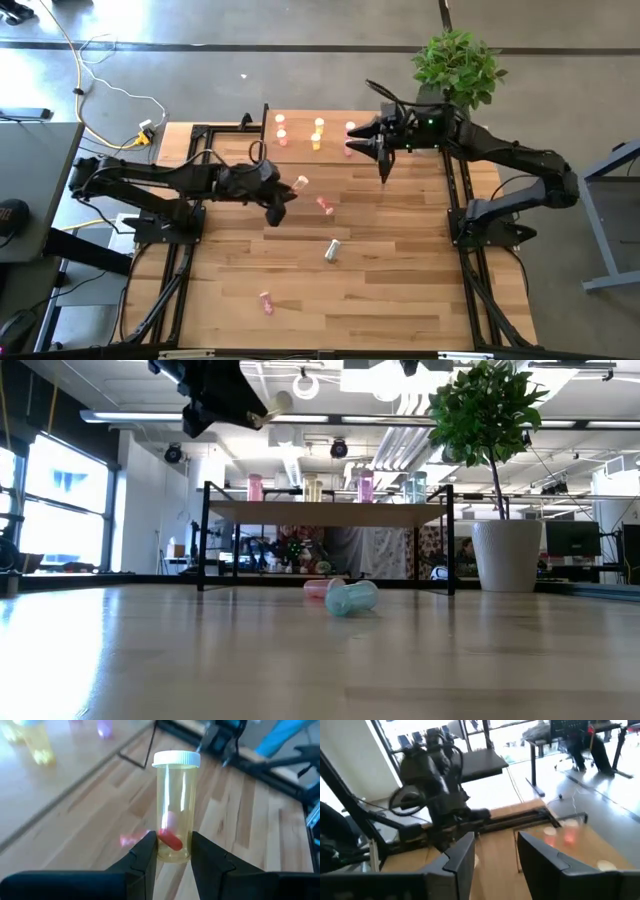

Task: Pick and place medicine bottles onto shelf by color
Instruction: Put the yellow pill bottle on the shelf aligned with the yellow pill bottles

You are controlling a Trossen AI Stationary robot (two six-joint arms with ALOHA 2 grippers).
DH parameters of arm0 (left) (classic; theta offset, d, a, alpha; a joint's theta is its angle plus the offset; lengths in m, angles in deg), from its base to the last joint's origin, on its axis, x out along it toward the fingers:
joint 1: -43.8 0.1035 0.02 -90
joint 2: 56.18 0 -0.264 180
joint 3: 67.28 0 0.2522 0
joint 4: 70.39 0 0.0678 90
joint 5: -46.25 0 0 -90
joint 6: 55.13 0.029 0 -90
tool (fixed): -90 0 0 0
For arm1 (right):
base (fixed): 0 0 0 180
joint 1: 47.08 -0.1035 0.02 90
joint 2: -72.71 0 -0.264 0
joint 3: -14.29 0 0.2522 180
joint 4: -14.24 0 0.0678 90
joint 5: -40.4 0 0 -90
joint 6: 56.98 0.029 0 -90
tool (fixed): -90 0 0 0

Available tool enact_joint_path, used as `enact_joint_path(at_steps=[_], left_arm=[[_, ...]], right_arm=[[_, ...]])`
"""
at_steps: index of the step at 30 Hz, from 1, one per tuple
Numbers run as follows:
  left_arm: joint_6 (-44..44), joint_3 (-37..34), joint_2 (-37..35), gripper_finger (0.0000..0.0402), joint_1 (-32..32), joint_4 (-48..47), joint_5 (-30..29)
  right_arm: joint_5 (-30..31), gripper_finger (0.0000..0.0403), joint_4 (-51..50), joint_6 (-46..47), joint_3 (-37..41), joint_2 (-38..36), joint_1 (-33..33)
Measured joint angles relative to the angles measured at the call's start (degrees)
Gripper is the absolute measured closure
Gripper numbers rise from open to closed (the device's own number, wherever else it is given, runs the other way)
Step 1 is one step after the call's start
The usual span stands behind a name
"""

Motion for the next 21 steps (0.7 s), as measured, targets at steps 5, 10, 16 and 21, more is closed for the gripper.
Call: enact_joint_path(at_steps=[5, 10, 16, 21], left_arm=[[2.44, -4.25, -3.32, 0.0314, 0.13, 6.87, -0.99], [4.31, -7.98, -6.17, 0.0314, 0.74, 13.3, -1.37], [8.3, -9.2, -7.54, 0.0314, 1.31, 17.84, -1.2], [14.0, -9.2, -7.79, 0.0314, 1.75, 22.74, 0.08]], right_arm=[[-0.23, 0.0242, 9.49, 3.69, -0.06, 2.5, -1.22], [-0.17, 0.0206, 15.79, 9.47, -0.06, 5.55, -1.13], [-1.72, 0.0197, 23.46, 13.56, -0.06, 9.7, -1.15], [-2.19, 0.0197, 27.22, 15.83, -0.06, 12.07, -1.15]])
